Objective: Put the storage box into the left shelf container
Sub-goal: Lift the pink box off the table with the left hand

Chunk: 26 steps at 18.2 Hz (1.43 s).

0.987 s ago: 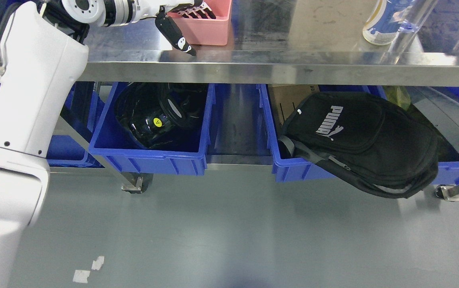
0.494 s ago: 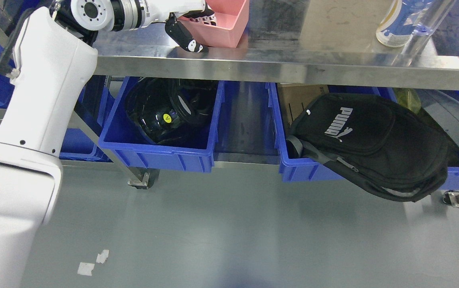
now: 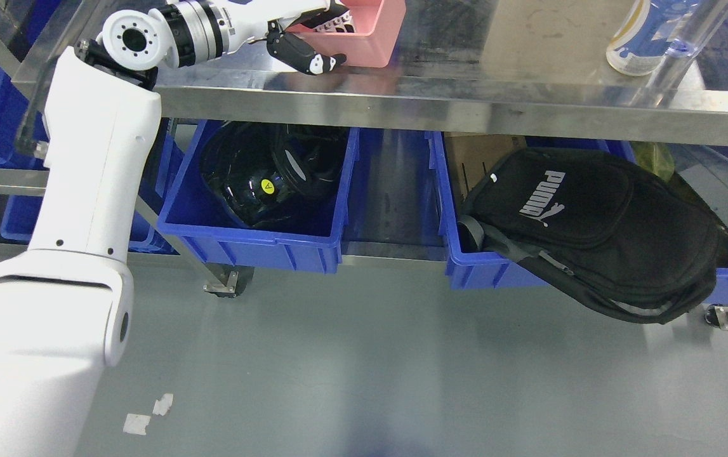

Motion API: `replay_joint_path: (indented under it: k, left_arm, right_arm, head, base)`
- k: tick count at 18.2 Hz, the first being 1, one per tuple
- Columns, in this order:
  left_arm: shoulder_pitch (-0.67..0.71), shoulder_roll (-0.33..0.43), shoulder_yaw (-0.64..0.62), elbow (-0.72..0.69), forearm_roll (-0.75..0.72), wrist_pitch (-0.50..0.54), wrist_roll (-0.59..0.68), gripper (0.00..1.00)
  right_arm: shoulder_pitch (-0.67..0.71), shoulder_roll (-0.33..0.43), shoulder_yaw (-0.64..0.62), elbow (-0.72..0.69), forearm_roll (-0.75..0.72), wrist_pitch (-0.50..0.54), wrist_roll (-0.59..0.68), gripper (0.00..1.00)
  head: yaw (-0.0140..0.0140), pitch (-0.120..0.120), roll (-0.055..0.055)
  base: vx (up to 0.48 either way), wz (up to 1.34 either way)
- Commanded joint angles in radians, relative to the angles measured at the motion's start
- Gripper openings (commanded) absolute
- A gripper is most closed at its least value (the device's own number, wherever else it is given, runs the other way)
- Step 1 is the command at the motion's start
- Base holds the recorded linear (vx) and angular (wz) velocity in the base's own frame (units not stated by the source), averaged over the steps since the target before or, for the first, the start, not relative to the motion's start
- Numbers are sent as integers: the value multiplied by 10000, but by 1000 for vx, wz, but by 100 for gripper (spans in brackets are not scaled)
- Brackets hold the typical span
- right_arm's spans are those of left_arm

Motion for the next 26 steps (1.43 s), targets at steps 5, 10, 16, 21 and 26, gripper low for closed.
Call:
replay_joint_path:
  k: [5, 10, 16, 21, 26]
  left_arm:
    - [1053, -631, 3530, -1228, 5689, -1068, 1436, 0]
    - [2738, -631, 3087, -3525, 8390, -1052, 1573, 0]
    - [5699, -631, 2443, -7271, 9115, -1113, 2402, 2]
    - [8750, -631, 1369, -9251, 9085, -1726, 2893, 2]
    - [9507, -631, 1337, -9330, 9069, -2172, 3338, 2]
  right_arm:
    - [-46, -175, 0, -175, -215, -20, -14, 100]
    - [-46, -175, 0, -175, -215, -5, 2, 100]
    - [-46, -175, 0, -175, -215, -5, -14, 100]
    - [-31, -175, 0, -175, -215, -5, -14, 100]
    - [-31, -175, 0, -175, -215, -5, -14, 100]
  head:
    - [0, 0, 0]
    - [0, 0, 0]
    - [0, 0, 0]
    - [0, 0, 0]
    - [0, 0, 0]
  base:
    - [7, -48]
    - [0, 0]
    - [0, 0]
    - [1, 13]
    - [24, 459]
